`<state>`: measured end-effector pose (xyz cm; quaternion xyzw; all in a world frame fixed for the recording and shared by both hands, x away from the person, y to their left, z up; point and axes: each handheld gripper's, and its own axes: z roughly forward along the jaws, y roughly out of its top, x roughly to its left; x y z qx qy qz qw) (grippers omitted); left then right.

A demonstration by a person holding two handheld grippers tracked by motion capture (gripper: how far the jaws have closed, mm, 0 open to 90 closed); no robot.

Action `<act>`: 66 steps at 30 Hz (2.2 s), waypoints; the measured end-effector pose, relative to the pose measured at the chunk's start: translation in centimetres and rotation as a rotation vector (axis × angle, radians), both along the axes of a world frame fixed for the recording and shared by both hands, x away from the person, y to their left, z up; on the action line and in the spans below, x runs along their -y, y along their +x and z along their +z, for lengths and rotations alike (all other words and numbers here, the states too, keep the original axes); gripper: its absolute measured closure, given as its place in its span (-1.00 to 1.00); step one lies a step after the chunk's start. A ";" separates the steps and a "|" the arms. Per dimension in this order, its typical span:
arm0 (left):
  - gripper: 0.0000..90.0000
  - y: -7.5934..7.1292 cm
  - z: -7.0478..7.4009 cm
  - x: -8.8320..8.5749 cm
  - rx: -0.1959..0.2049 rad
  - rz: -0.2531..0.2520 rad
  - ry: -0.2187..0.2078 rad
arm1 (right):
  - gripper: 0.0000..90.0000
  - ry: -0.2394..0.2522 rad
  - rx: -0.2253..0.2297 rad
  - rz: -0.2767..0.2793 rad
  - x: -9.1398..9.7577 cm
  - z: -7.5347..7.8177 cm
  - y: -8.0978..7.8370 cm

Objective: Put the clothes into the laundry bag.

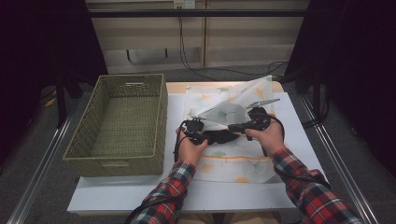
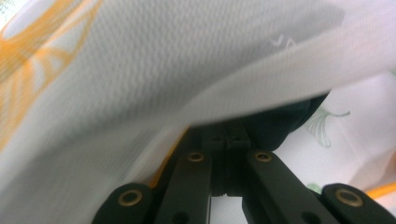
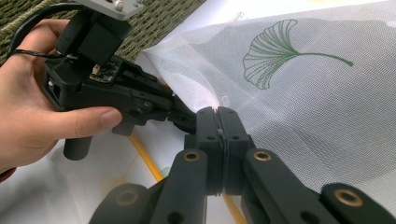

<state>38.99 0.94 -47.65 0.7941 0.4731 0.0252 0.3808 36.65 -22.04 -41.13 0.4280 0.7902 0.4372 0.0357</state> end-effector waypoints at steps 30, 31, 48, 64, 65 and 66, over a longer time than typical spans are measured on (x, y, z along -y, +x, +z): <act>1.00 1.5 0.5 0.5 0.037 0.031 -0.049 | 0.99 -0.007 -0.013 0.006 0.2 -0.2 -0.1; 1.00 1.4 0.6 0.4 0.035 0.022 -0.046 | 0.99 -0.006 -0.013 0.005 0.2 -0.2 -0.2; 0.30 -1.7 1.9 -0.8 0.018 -0.061 -0.063 | 0.99 0.002 -0.010 0.014 0.2 -0.1 -0.5; -0.37 -2.9 2.5 -1.0 0.010 -0.141 -0.066 | 0.99 -0.001 -0.006 0.026 0.1 -0.3 -0.9; -0.41 -3.0 2.6 -1.1 0.011 -0.149 -0.071 | 0.99 0.002 -0.005 0.025 0.1 -0.3 -0.9; -0.44 -3.1 2.7 -1.1 0.017 -0.153 -0.076 | 0.99 0.001 -0.008 0.024 0.2 -0.3 -1.0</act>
